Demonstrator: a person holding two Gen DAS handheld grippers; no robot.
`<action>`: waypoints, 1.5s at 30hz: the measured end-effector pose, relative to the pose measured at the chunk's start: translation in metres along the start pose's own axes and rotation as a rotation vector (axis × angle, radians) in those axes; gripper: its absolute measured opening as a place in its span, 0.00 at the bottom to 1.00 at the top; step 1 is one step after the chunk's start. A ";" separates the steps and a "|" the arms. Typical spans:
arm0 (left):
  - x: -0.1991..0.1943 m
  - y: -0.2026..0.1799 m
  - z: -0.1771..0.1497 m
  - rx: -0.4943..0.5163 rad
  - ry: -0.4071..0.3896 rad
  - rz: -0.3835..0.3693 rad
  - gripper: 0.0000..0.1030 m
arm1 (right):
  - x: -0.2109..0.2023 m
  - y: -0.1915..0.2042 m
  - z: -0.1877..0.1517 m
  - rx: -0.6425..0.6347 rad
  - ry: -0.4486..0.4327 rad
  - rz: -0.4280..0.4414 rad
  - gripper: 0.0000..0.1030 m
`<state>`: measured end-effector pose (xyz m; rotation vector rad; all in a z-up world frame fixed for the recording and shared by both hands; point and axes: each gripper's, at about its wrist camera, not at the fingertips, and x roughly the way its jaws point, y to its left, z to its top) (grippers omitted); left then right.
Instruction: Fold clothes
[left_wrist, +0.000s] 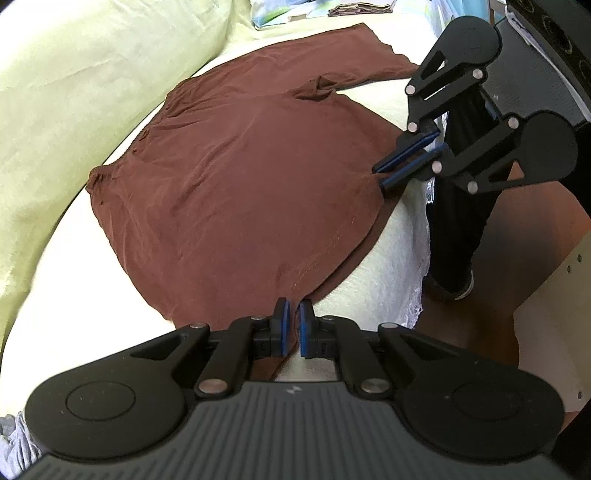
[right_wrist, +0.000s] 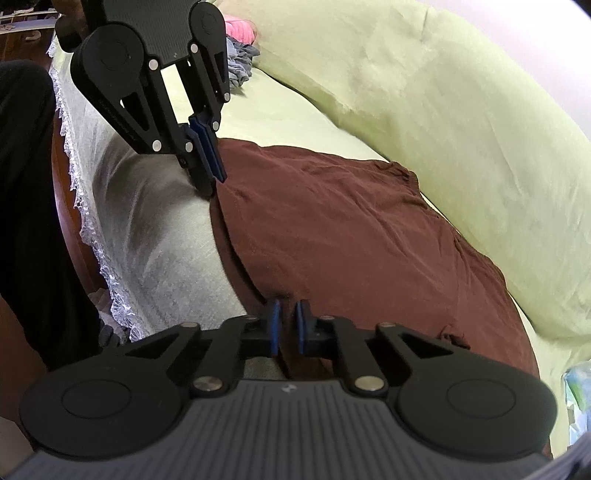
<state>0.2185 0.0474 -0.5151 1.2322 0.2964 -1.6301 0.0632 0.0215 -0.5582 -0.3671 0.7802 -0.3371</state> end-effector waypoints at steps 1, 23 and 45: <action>0.000 -0.001 0.000 0.005 0.005 0.000 0.02 | 0.000 -0.001 0.000 0.002 0.003 0.008 0.02; -0.015 0.011 -0.004 -0.093 -0.056 -0.055 0.01 | 0.004 0.020 0.020 -0.048 -0.059 0.060 0.10; -0.012 0.002 -0.004 -0.065 -0.020 -0.037 0.05 | 0.013 0.021 0.030 -0.075 -0.065 0.073 0.00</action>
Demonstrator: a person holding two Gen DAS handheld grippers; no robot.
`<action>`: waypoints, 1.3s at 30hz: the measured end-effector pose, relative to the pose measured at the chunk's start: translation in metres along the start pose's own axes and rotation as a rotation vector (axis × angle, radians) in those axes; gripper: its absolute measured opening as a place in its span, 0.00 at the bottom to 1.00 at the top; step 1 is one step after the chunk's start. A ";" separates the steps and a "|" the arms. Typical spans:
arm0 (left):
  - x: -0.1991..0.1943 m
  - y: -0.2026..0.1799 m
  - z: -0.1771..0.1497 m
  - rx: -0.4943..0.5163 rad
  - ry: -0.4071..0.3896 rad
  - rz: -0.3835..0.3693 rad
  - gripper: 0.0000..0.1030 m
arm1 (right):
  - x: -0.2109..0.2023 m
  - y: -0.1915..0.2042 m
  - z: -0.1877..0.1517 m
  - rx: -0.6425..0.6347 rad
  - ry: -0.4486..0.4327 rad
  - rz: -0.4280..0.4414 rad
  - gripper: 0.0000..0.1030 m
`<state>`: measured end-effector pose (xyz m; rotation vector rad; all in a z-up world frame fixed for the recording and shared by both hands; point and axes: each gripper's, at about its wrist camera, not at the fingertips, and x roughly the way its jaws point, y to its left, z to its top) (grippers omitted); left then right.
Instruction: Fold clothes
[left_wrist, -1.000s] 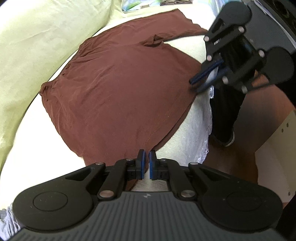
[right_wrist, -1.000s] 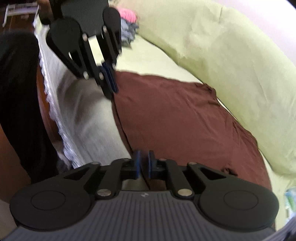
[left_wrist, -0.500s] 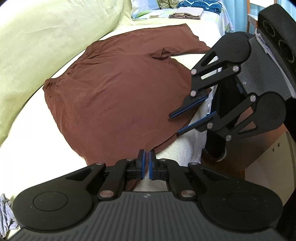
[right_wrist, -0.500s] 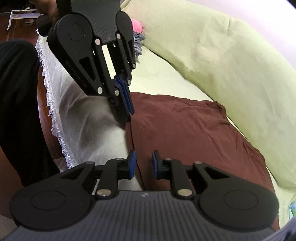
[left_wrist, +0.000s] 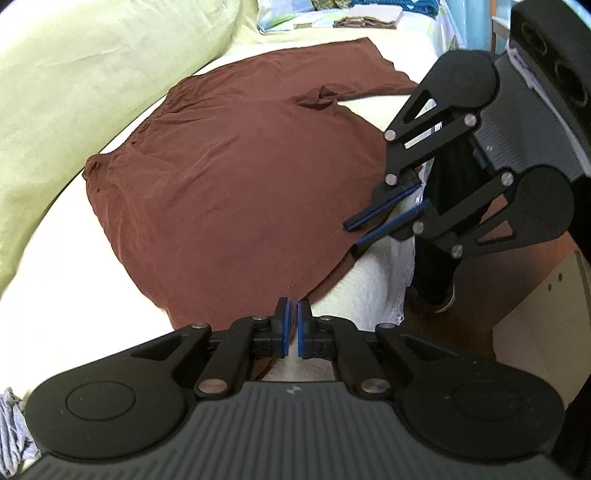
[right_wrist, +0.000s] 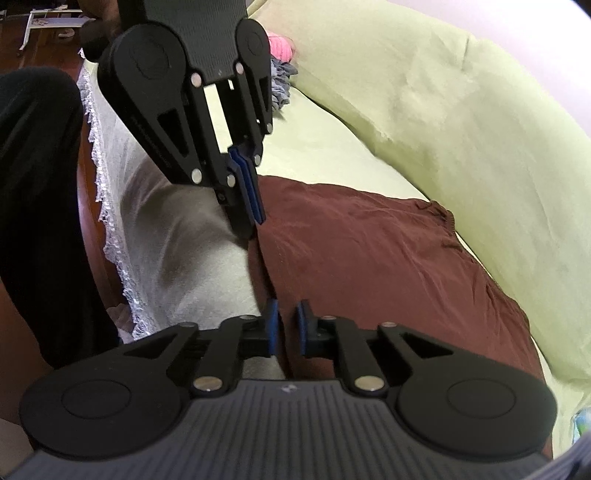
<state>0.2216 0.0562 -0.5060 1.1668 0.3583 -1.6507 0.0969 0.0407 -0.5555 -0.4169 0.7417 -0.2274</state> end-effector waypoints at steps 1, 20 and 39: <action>-0.001 -0.002 0.000 0.008 0.000 0.012 0.05 | -0.001 0.000 0.001 0.004 0.001 0.002 0.00; 0.002 -0.016 0.004 0.143 0.019 0.023 0.02 | -0.004 -0.004 0.001 0.050 0.036 0.065 0.00; -0.005 -0.013 -0.008 0.081 0.029 -0.006 0.01 | 0.002 -0.002 -0.007 0.076 0.017 0.033 0.19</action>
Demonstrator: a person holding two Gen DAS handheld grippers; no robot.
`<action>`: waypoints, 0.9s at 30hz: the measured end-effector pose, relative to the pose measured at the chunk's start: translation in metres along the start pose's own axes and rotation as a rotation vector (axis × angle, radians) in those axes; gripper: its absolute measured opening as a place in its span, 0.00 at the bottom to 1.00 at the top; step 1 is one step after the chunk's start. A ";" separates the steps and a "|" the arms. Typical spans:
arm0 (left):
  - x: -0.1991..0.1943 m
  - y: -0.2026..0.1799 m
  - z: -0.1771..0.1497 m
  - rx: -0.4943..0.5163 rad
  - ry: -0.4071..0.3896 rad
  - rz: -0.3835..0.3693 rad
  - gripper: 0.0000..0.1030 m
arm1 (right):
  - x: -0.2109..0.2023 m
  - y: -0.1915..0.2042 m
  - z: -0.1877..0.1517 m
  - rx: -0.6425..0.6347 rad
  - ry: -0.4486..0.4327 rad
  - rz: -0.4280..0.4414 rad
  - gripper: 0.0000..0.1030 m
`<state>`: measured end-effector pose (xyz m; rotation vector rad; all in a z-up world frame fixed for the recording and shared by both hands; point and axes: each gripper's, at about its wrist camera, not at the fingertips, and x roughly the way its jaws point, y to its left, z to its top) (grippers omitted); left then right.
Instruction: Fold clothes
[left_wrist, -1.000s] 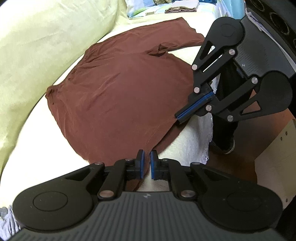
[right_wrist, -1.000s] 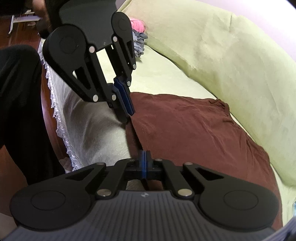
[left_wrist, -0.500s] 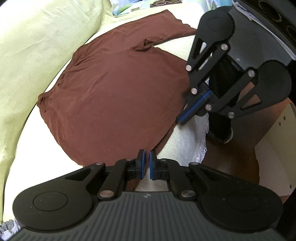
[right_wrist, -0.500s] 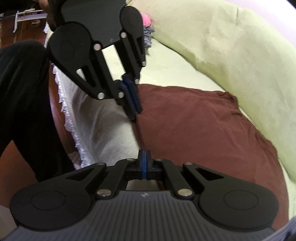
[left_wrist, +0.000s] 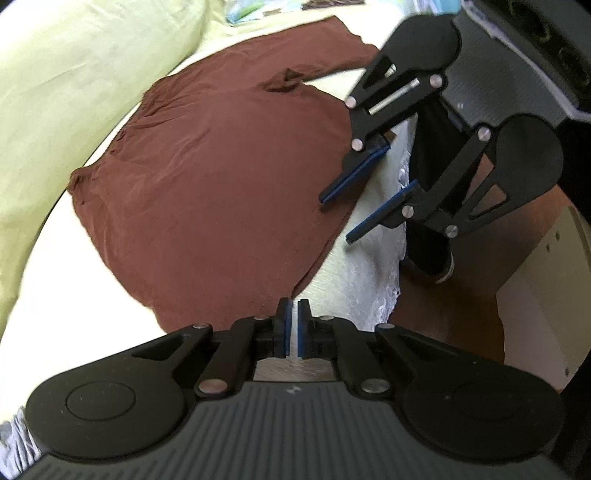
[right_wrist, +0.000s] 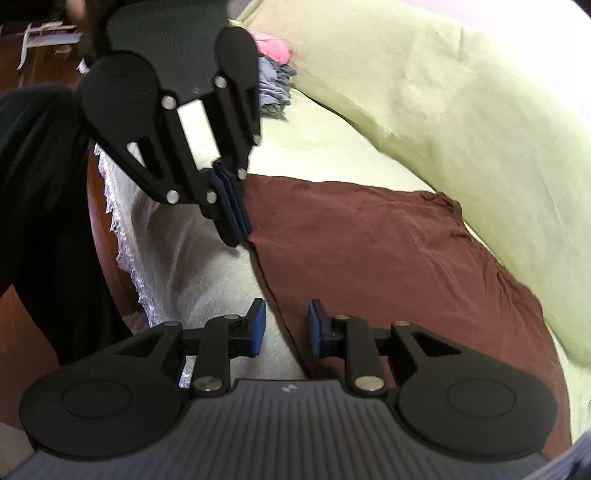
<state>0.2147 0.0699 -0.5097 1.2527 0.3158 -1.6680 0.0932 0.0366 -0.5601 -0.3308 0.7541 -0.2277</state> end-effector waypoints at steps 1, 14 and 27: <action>-0.001 0.002 0.000 -0.014 -0.005 0.009 0.01 | 0.002 -0.002 -0.001 0.012 0.010 0.005 0.20; 0.004 0.019 0.050 -0.147 -0.101 0.100 0.31 | -0.045 -0.042 -0.041 0.282 -0.004 -0.182 0.30; 0.052 -0.006 0.170 -0.209 -0.225 0.009 0.45 | -0.107 -0.141 -0.150 0.919 0.029 -0.396 0.31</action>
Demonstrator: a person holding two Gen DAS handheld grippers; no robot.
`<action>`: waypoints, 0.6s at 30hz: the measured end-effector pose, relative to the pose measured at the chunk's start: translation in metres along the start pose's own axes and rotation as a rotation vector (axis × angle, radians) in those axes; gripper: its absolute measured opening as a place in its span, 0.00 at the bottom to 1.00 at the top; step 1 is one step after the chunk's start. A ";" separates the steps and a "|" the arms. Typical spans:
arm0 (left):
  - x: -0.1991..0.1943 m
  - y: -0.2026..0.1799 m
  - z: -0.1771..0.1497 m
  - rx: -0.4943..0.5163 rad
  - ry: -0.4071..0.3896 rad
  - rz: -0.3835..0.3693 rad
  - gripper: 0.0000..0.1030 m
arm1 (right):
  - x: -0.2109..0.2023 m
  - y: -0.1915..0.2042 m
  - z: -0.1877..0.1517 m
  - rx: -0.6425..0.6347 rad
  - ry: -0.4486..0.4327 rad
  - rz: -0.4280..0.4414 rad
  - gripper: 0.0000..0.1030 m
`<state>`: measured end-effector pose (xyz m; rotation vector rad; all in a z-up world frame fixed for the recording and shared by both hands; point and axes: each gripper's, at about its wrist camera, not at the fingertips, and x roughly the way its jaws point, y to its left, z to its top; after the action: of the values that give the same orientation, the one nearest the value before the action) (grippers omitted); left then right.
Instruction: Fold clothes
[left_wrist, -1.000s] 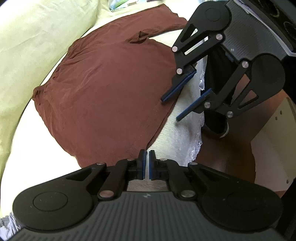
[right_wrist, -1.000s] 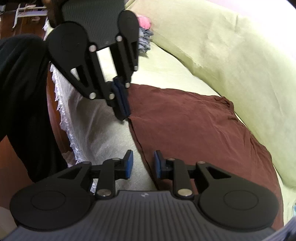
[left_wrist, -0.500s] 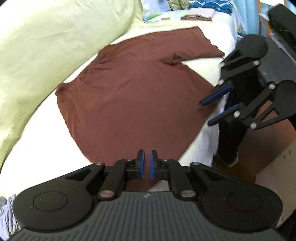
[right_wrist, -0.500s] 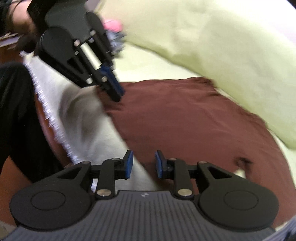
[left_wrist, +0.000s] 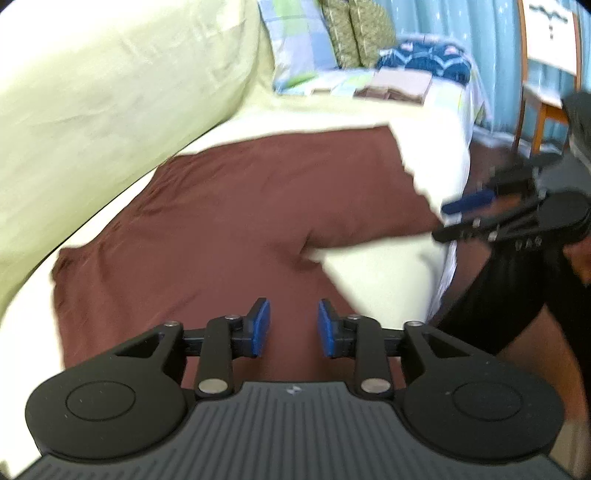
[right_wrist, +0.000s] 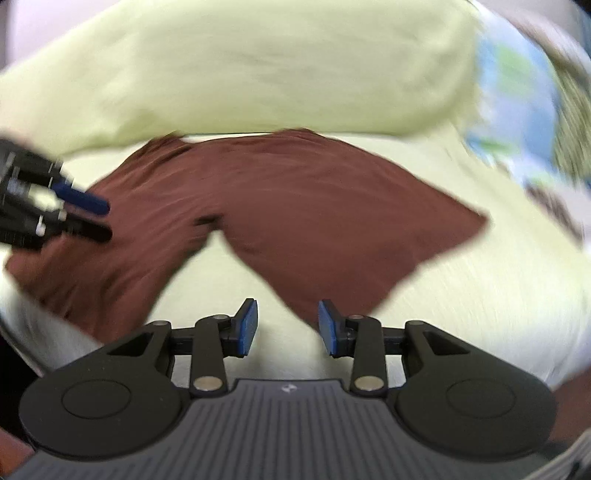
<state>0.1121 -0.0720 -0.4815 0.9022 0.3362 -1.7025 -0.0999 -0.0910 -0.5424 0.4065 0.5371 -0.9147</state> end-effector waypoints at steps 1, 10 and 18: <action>0.006 -0.005 0.007 -0.002 -0.005 -0.007 0.46 | 0.000 -0.010 -0.001 0.042 0.002 0.003 0.31; 0.049 -0.036 0.045 0.052 0.018 -0.064 0.47 | 0.015 -0.059 0.007 0.211 -0.029 0.018 0.31; 0.063 -0.033 0.044 0.071 0.076 -0.076 0.47 | 0.040 -0.070 0.003 0.281 -0.012 0.065 0.32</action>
<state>0.0591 -0.1332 -0.5043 1.0192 0.3663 -1.7626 -0.1371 -0.1564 -0.5715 0.6685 0.3817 -0.9317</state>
